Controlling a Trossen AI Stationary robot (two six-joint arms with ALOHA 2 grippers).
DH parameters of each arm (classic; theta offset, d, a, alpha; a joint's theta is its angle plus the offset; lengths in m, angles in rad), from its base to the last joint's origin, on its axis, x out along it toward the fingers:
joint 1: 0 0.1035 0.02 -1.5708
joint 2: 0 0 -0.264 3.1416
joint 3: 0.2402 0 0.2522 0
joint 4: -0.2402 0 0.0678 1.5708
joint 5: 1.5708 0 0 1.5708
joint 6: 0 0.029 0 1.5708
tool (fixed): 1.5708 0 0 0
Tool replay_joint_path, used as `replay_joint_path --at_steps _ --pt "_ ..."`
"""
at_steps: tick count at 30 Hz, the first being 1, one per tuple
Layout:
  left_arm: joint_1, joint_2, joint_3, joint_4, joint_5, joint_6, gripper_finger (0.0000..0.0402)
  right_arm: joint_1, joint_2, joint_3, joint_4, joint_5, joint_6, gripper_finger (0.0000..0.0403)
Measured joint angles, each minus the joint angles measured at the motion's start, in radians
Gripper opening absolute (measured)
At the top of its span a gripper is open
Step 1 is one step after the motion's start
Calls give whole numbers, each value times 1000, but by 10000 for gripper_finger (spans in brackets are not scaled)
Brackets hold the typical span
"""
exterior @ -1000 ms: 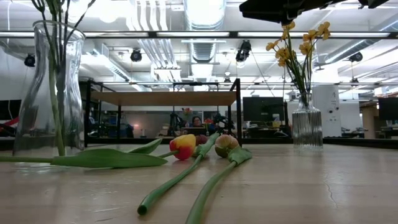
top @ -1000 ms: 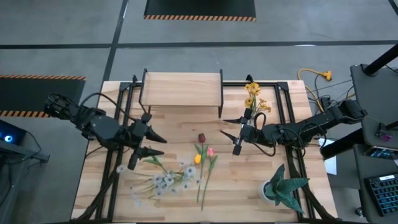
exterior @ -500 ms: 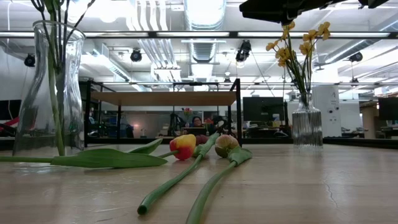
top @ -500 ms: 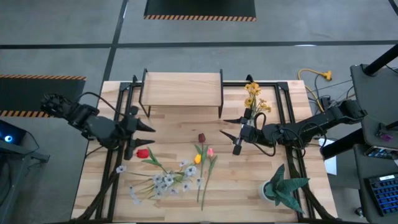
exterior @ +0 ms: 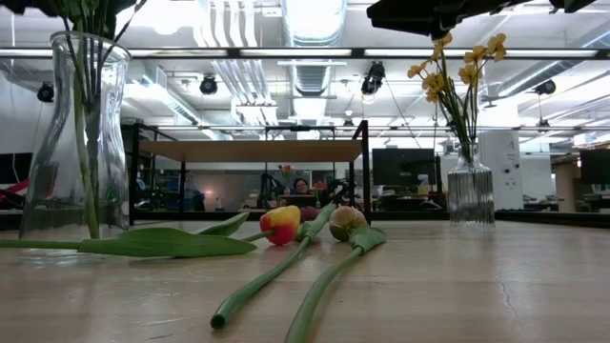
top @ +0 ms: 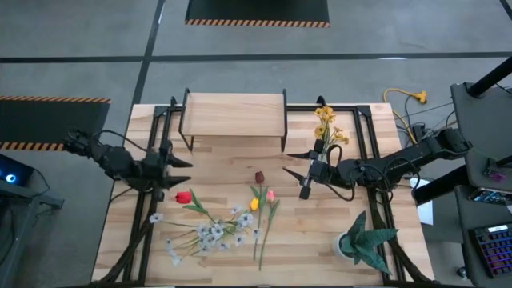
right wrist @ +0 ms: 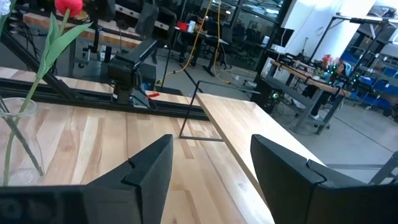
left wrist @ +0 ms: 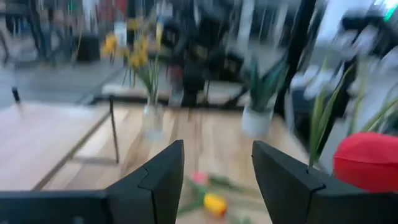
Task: Pick and place flowers into a vace then onto a shelf
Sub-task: Put the pink flower into the left transparent vase
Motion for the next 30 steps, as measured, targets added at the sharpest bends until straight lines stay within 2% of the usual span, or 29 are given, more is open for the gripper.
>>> replay_joint_path --at_steps 5,10,14,17,20,25,28,30 --pt "0 -71 -183 228 68 122 173 0 0 0 0 0 -6 207" --pt "1 -127 -264 242 75 181 173 0 0 0 -7 -16 15 207" --pt "1 -196 -311 242 68 224 173 -1 2 0 -6 -169 63 207" --pt "1 -257 -348 242 66 248 173 3 8 0 -4 -285 175 207" --pt "1 -309 -385 240 65 256 173 9 9 0 -11 -289 303 202" --pt "1 -338 -418 235 62 256 173 27 9 4 -26 -290 417 190" --pt "1 -336 -418 243 60 256 173 43 29 58 -103 -270 449 182" --pt "1 -330 -419 240 60 256 173 56 58 121 -199 -215 458 177"
